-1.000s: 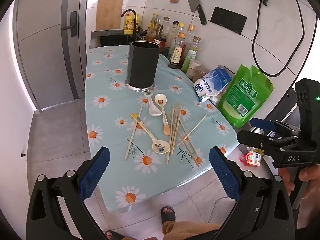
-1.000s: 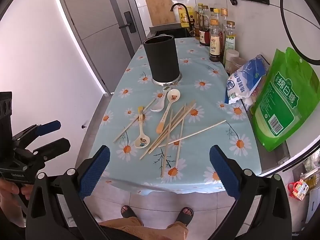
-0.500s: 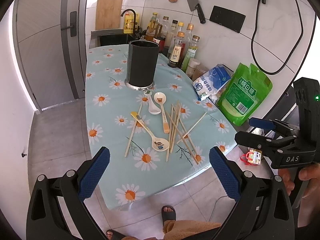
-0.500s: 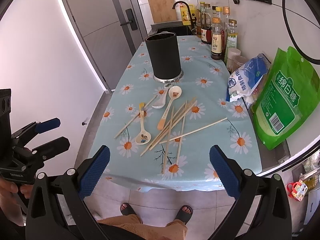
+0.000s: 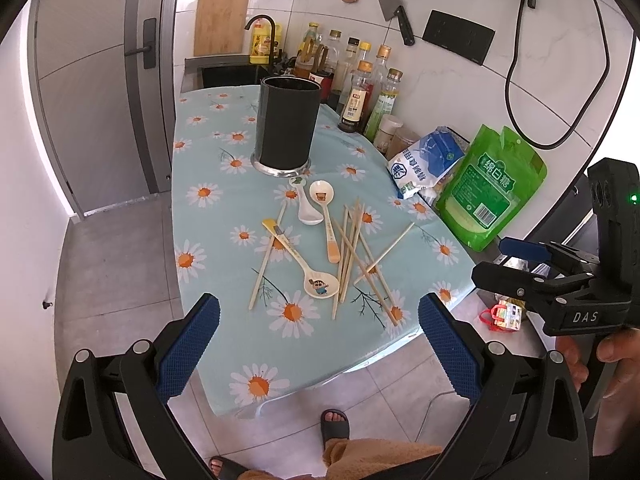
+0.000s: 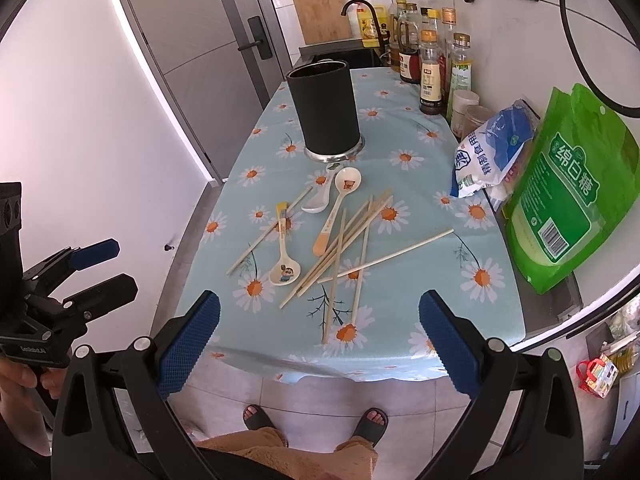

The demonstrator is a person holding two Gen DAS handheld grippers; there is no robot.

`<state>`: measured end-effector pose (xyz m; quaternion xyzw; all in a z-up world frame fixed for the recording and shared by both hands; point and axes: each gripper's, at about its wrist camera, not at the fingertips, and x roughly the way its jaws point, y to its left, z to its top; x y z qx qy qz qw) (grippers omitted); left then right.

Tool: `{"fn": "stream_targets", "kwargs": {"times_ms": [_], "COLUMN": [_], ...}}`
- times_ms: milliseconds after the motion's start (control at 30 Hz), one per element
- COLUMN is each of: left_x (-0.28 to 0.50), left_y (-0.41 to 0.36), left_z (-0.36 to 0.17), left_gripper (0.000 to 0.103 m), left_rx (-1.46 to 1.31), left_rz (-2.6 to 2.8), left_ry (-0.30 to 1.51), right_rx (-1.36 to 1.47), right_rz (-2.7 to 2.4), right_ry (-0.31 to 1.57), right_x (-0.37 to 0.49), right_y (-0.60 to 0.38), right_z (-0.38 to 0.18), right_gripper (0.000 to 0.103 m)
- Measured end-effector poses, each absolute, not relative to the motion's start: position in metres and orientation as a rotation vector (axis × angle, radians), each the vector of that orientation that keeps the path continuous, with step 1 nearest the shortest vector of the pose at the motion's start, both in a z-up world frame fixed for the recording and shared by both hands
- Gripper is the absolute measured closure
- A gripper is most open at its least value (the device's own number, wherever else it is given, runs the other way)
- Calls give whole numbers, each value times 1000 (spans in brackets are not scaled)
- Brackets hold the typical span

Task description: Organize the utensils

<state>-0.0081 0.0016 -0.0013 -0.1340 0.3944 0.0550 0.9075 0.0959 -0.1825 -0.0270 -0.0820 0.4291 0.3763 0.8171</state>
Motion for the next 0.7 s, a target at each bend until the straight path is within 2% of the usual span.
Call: {"fn": "stream_targets", "kwargs": {"times_ms": [700], "left_x": [-9], "left_y": [-6], "left_z": [-6], "left_gripper": [7], "left_rx": [-278], "left_rz": [138], "left_ry": [806], "right_rx": [-163], "right_rz": [831], "right_ry": [924], "right_x": [99], "right_y": [-186], "right_z": [-29], "right_gripper": [4]}}
